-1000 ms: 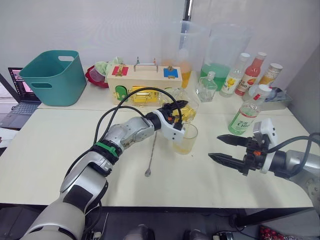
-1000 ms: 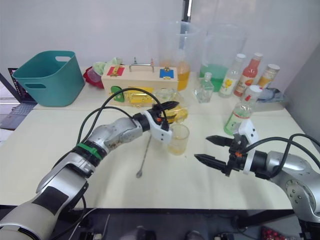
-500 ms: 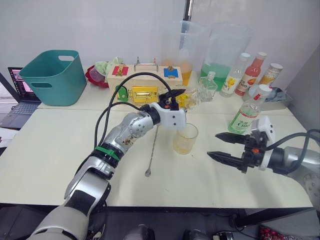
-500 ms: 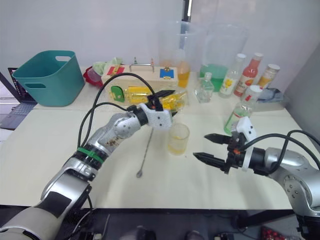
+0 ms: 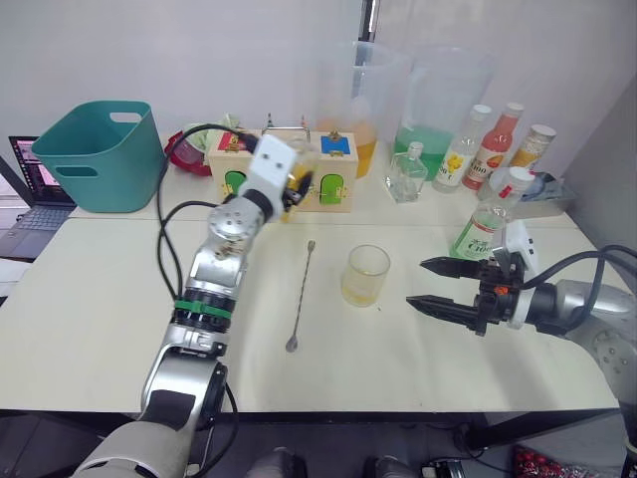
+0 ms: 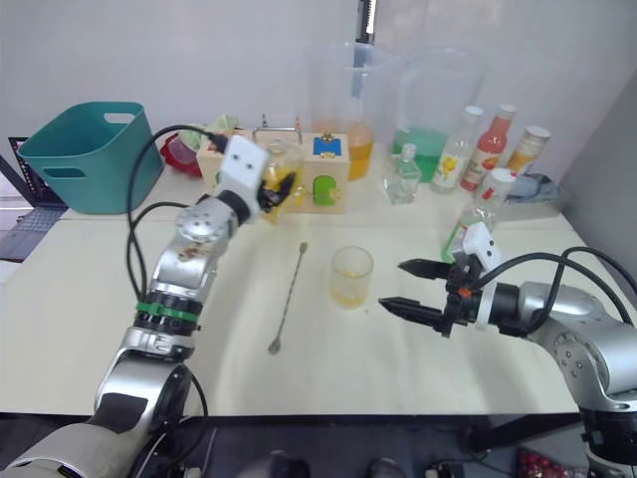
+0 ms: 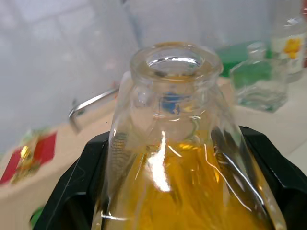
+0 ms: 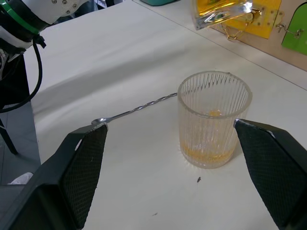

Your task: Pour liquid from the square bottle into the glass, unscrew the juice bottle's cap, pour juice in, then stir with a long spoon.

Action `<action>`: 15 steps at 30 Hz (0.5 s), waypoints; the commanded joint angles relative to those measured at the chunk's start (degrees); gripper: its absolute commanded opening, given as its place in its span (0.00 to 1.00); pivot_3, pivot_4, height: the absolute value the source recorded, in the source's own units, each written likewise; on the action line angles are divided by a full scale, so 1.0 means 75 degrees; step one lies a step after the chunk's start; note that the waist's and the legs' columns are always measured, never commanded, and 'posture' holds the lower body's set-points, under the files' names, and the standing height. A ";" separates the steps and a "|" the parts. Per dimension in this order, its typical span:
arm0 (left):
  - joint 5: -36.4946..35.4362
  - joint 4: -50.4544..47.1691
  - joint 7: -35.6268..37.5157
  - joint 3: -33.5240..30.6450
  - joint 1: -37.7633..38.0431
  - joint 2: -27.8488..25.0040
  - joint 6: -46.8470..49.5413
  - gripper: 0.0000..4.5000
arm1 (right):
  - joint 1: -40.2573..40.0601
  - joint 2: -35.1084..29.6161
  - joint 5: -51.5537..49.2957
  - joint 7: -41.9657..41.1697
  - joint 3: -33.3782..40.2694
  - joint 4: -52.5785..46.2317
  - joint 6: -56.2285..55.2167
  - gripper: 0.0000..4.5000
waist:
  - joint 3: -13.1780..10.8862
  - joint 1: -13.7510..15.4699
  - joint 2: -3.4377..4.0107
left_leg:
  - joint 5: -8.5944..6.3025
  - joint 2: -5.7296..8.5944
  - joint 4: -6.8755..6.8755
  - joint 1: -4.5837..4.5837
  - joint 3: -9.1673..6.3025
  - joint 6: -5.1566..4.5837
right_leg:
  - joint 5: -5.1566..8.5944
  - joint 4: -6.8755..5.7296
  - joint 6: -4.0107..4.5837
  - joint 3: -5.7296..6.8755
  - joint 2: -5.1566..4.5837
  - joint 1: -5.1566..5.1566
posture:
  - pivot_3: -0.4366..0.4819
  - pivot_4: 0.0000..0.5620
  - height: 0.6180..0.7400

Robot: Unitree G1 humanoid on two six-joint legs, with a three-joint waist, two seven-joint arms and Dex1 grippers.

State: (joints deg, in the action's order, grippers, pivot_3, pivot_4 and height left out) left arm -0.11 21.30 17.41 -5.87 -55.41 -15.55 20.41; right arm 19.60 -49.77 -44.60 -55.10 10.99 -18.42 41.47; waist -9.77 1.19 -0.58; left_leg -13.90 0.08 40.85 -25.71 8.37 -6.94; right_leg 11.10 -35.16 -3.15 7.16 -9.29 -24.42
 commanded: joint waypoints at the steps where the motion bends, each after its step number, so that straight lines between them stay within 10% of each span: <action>1: -0.0708 -0.0399 -0.0250 -0.0793 -0.0136 -0.0121 0.0292 0.62 | 0.0241 0.0062 -0.0068 -0.0150 -0.0055 0.0005 -0.0029 0.99 | 0.0000 0.0008 0.0000 | 0.0000 0.0000 0.0001 0.0001 -0.0004 0.0000 | -0.0001 -0.0002 -0.0001 0.0002 0.0000 0.0005 | 0.48 0.27 1.00; 15: -0.1262 0.0463 0.0014 -0.1232 0.0658 -0.0701 -0.0194 0.62 | 0.0379 0.0281 -0.0013 -0.0112 -0.0302 -0.0071 0.0011 0.99 | 0.0000 -0.0025 -0.0008 | 0.0003 0.0009 -0.0007 0.0003 -0.0005 0.0011 | -0.0009 0.0009 -0.0015 0.0003 0.0008 0.0021 | 0.48 0.27 1.00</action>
State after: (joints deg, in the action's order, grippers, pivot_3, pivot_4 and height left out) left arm -9.10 27.97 17.01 -15.05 -49.71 -19.97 22.23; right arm 22.03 -47.65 -44.11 -56.09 7.43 -17.43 41.71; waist -9.76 1.00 -0.64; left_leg -13.87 0.14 40.80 -25.69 8.34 -6.85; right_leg 11.04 -35.08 -3.26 7.19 -9.23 -24.26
